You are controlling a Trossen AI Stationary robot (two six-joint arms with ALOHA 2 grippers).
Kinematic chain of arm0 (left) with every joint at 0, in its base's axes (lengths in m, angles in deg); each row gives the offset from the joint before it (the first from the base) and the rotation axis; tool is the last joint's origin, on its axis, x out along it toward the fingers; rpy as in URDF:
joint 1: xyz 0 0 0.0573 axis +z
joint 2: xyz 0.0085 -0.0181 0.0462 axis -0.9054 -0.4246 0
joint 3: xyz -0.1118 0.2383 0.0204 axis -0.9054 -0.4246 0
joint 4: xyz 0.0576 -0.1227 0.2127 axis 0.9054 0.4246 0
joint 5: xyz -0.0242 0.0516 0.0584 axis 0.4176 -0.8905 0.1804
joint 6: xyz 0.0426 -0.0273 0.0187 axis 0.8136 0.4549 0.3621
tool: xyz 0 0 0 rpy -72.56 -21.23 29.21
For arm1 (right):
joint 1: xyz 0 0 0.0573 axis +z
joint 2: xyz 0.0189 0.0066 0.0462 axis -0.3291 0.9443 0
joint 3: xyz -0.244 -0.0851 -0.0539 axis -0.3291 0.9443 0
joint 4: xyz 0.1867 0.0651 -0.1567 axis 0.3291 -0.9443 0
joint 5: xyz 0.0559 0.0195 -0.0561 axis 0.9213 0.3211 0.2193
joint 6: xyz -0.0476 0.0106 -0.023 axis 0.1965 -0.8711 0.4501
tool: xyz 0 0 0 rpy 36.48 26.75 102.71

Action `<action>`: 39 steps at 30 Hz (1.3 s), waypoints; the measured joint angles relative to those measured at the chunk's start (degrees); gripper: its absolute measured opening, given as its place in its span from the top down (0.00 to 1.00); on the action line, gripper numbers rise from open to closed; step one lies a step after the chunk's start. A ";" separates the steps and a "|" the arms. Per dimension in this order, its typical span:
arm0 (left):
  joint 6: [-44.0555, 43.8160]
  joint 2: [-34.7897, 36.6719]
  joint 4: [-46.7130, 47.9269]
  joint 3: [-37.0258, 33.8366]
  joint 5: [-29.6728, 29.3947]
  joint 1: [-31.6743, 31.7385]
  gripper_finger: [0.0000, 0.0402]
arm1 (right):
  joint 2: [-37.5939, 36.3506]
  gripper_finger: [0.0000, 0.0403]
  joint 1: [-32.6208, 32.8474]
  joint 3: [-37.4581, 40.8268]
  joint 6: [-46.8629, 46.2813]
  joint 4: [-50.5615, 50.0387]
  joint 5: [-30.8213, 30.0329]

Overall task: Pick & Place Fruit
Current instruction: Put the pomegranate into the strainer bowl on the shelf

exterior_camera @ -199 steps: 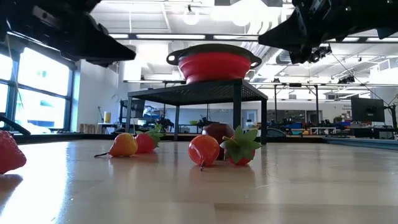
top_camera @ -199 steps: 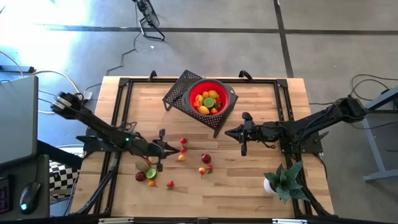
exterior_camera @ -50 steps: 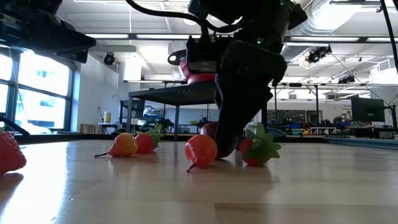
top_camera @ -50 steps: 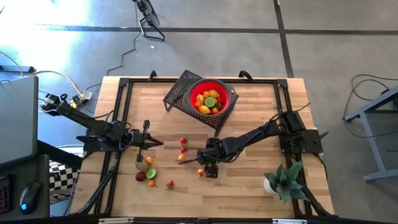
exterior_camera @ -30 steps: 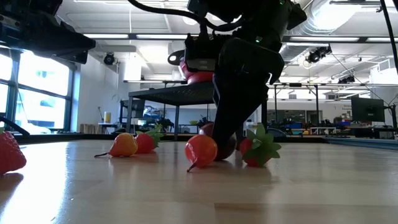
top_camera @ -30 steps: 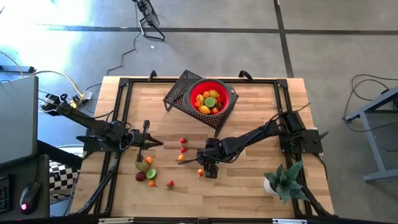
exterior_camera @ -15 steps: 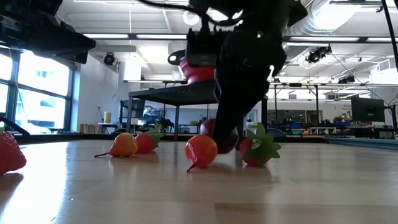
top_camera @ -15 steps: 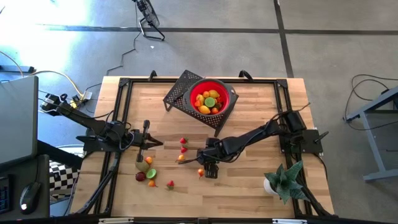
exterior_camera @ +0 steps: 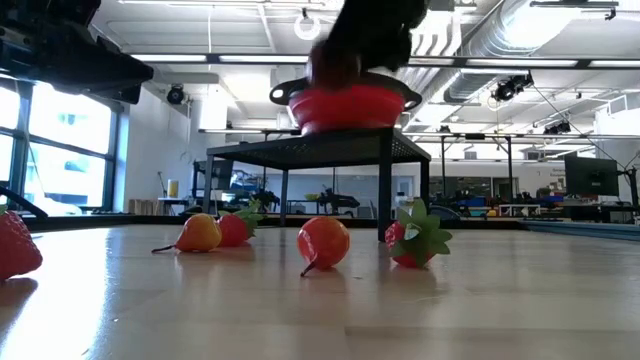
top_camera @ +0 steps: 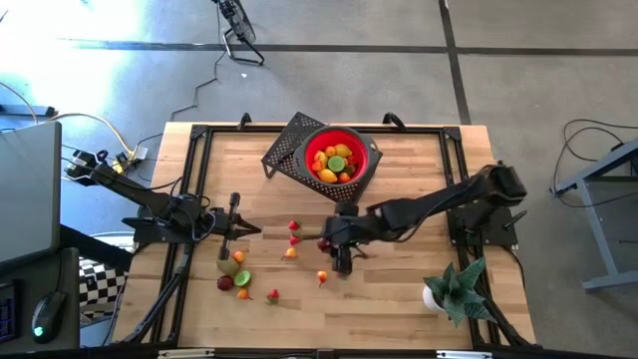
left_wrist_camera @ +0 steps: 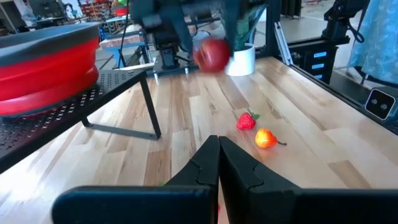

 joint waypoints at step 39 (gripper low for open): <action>-0.02 0.02 0.00 0.00 0.14 0.01 1.00 | -17.25 0.50 -21.37 0.00 4.71 2.27 -8.48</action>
